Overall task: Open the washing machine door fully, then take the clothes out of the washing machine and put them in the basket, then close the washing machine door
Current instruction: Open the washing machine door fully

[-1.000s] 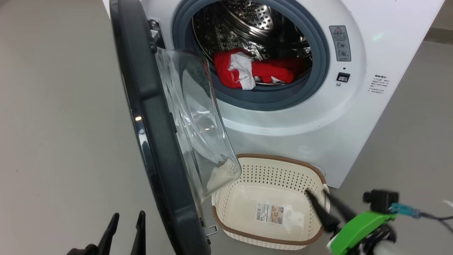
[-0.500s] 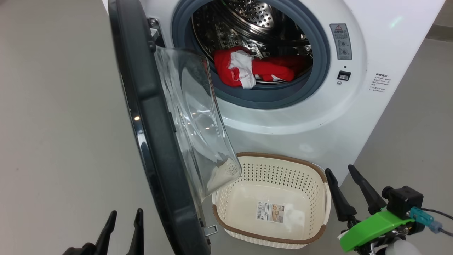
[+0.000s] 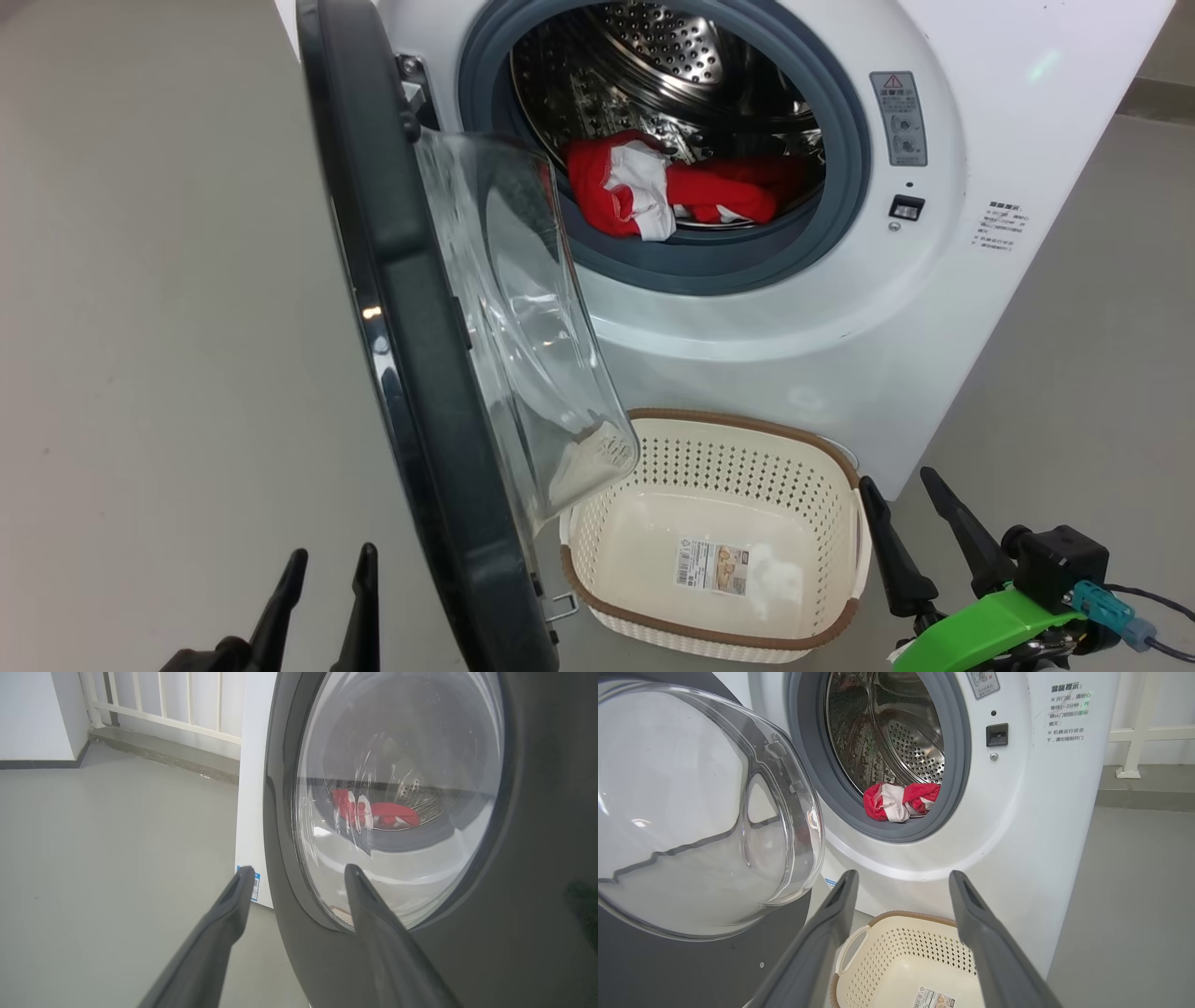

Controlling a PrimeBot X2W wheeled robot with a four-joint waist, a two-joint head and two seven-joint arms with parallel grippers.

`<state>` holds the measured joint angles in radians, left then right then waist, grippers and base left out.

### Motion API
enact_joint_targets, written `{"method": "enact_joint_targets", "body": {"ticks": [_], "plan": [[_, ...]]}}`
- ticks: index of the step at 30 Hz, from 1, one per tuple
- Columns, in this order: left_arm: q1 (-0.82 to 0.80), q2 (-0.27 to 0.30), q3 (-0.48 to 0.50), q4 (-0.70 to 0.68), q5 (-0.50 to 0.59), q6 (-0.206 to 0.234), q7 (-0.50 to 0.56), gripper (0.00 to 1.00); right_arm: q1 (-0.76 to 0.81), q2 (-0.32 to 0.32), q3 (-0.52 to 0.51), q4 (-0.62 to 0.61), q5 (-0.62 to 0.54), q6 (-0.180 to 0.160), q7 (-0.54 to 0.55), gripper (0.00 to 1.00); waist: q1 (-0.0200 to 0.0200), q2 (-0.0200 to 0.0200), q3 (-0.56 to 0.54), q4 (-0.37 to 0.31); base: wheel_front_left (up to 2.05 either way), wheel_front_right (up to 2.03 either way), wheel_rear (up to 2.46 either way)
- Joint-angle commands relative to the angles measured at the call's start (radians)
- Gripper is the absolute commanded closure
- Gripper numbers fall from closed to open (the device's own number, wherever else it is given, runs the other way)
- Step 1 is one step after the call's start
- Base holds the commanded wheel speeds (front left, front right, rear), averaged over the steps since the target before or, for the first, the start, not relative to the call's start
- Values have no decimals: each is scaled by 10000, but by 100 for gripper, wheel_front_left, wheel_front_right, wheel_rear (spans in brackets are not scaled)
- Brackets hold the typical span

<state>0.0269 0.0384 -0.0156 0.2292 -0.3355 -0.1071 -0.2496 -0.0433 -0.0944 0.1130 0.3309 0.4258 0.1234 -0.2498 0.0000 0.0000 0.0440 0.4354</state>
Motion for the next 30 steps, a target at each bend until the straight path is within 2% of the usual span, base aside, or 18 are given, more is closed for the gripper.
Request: {"method": "enact_joint_targets", "body": {"ticks": [1, 2, 3, 4, 12, 19, 24, 30], "plan": [[-181, 118, 342, -345, 0, -20, -122, 14, -56, -35, 235, -242, -160, 73, -119, 0, 0, 0, -15, 2, 0, 0, 0], [-186, 118, 350, -393, -2, -26, -122, 52, -51, -32, 235, -253, -167, 73, -120, 0, 0, 0, -20, 8, 0, 0, 0], [-196, 118, 374, -470, -10, -32, -122, 85, -44, -28, 233, -263, -170, 73, -120, 0, 0, 0, -29, 15, 0, 0, 0], [-197, 118, 400, -545, -44, -36, -122, 100, -34, -25, 232, -272, -173, 73, -120, 0, 0, 0, -41, 23, 0, 0, 0], [-275, 118, 831, -1506, -284, -40, -122, 100, 77, 2, 234, -319, -216, 73, -120, 0, 0, 0, -186, 78, 0, 0, 0], [-514, 118, 1004, -3965, -546, 192, -122, 100, 164, 23, 205, -377, -250, 73, -120, 0, 0, 0, -301, 130, 0, 0, 0], [-342, 118, 70, -5644, -529, 234, -122, 100, 154, 33, 201, -388, -274, 73, -120, 0, 0, 0, -300, 127, 0, 0, 0], [219, 118, -1896, -6099, 40, 6, -122, 100, 137, 44, 190, -394, -284, 73, -120, 0, 0, 0, -275, 117, 0, 0, 0]]}}
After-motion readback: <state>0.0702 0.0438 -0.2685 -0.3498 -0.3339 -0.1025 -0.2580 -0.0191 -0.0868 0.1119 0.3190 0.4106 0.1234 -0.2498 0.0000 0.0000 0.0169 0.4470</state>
